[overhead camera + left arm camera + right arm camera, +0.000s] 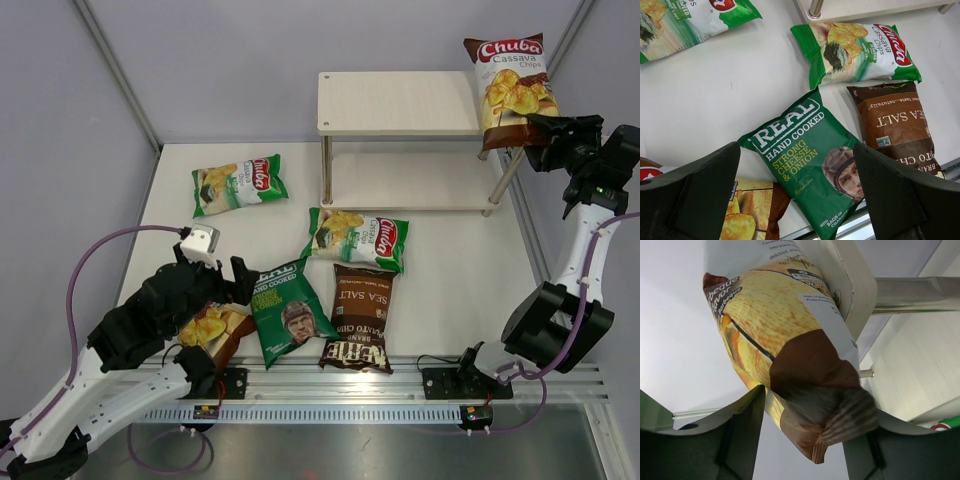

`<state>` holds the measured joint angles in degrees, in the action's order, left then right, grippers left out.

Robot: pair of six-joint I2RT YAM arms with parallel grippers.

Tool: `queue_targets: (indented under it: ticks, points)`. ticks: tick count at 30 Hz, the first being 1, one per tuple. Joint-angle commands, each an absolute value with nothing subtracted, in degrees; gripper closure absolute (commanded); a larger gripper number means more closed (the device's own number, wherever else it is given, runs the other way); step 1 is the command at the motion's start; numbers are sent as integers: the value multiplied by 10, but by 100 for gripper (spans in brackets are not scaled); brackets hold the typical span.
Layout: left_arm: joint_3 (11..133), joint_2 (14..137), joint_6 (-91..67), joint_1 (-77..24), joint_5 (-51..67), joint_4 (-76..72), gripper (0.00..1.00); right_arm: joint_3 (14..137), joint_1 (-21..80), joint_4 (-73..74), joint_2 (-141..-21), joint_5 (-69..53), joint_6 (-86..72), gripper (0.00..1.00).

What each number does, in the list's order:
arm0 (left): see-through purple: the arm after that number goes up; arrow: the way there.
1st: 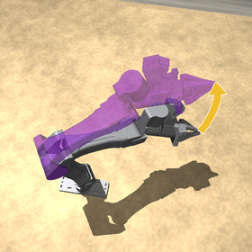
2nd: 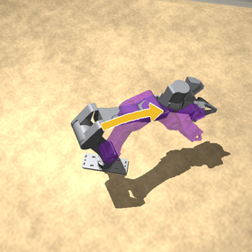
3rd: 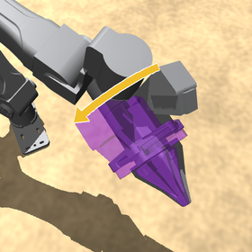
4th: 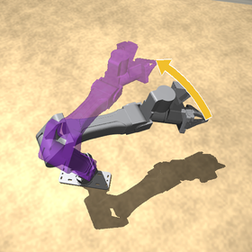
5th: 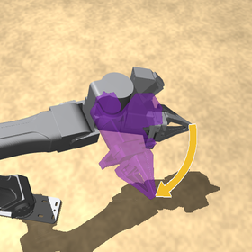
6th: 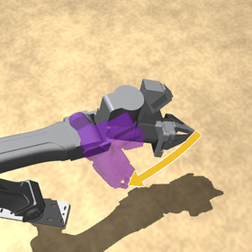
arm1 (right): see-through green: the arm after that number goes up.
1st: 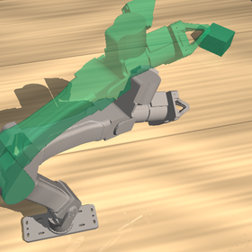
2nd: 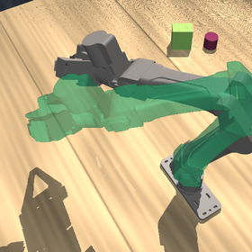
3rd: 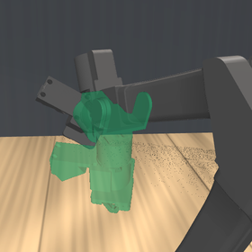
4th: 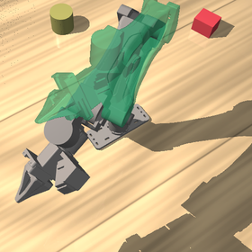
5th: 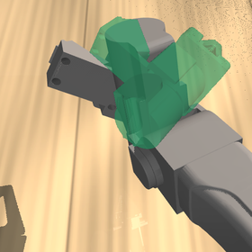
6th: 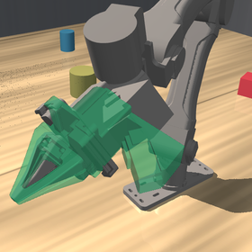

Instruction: Place and organize the chips bags onto the shelf

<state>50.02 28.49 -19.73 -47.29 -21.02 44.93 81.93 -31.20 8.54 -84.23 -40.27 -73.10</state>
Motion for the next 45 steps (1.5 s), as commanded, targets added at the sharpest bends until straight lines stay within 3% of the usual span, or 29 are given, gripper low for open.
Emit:
queue_targets:
  ticks: [1,9,21,45]
  points:
    - [497,287,-194,-473,-217,427,1,825,-316,75,-806,-368,-752,38]
    - [497,290,-192,-473,-221,427,1,859,-314,96,-816,-358,-759,51]
    - [497,287,-194,-470,-228,430,1,861,-251,112,-815,-244,-779,58]
    - [495,275,-195,-469,-227,428,1,909,-239,149,-844,-230,-736,54]
